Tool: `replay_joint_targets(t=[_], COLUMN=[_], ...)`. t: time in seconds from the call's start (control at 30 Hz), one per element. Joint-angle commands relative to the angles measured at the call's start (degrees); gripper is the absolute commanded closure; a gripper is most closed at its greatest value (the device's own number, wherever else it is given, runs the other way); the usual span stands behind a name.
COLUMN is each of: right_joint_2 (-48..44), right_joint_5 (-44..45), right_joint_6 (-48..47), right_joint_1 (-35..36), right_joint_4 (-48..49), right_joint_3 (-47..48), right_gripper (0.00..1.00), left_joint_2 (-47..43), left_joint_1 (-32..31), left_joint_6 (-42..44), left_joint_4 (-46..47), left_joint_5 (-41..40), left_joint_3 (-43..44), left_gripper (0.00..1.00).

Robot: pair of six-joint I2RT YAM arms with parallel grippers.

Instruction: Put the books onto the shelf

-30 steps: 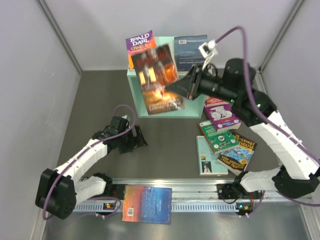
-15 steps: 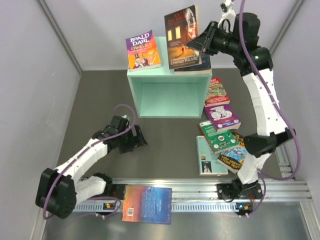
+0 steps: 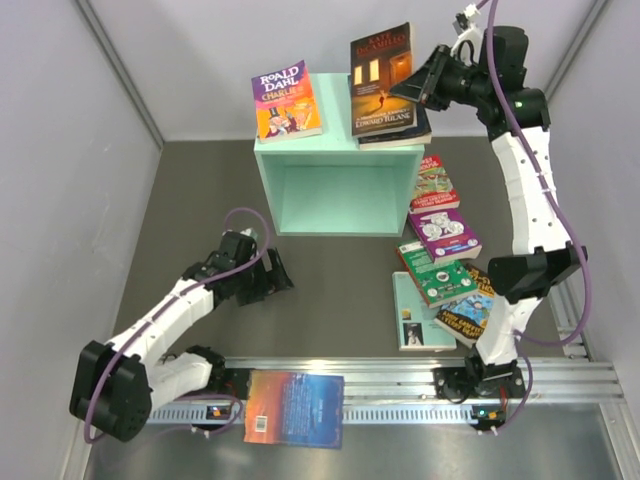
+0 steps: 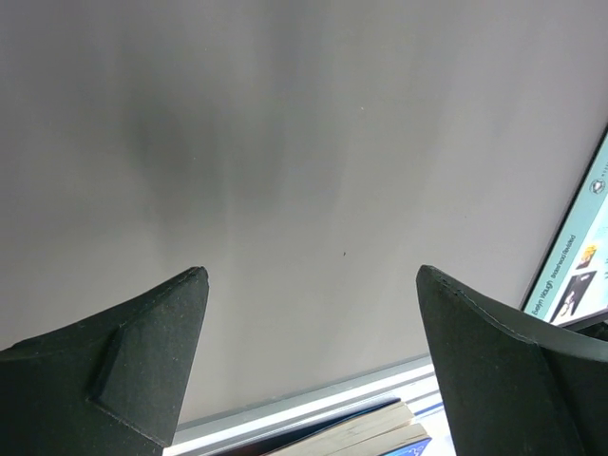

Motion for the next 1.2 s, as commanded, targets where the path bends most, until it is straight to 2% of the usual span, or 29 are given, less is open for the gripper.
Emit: replay_joint_targets(t=[0.0,0.1,0.13,0.3,0.33,0.43,0.67,0.8,0.93,1.17], right_joint_2=[-1.0,-1.6,-1.6,-1.1,-1.2,-0.9,-0.6,-2.0,-5.1,-8.7], right_joint_5=[-2.0,-1.4,-1.7,-4.0,-3.9,-4.8,-2.8,0.8,3.0,9.5], right_joint_6=[-1.5,-1.4,-0.7,0.2,-0.6,-1.3,-2.5,-3.3,-4.3,-0.6], right_joint_1=[-0.8,-1.7,-2.4,-4.7,-4.7,-4.7,-4.1,-4.2,-4.4,-6.5], right_joint_4=[-1.2,-1.2,-1.4,-2.8,-3.1,-3.5,-4.1,-4.2,-1.0,6.3], right_joint_3=[1.1,2.4,4.4,4.9,3.6,0.9,-1.6,-2.7,-5.9,-11.1], right_gripper=[0.98,0.97,0.94,0.69,0.56,0.43,0.43,0.37,0.32,0.31], left_joint_2=[1.6,2.7,2.8,3.6,3.7,4.2,4.9,4.5,4.2,4.3], left_joint_1=[0.3,0.3,0.3,0.4,0.4,0.4,0.4,0.4,0.4,0.3], left_joint_6=[-0.2,0.1,0.1,0.4,0.5,0.7,1.1,1.4,1.7,3.6], left_joint_4=[2.3,2.6,2.9,3.3,3.2,3.1,2.7,2.3,0.9,-2.1], left_joint_5=[-0.2,0.1,0.2,0.8,0.8,1.2,1.4,1.1,0.9,-0.1], left_joint_3=[1.4,1.7,1.6,1.4,1.5,2.0,2.6,2.8,3.8,10.6], left_gripper=[0.04,0.04,0.04,0.04,0.04,0.04,0.05,0.04,0.05,0.05])
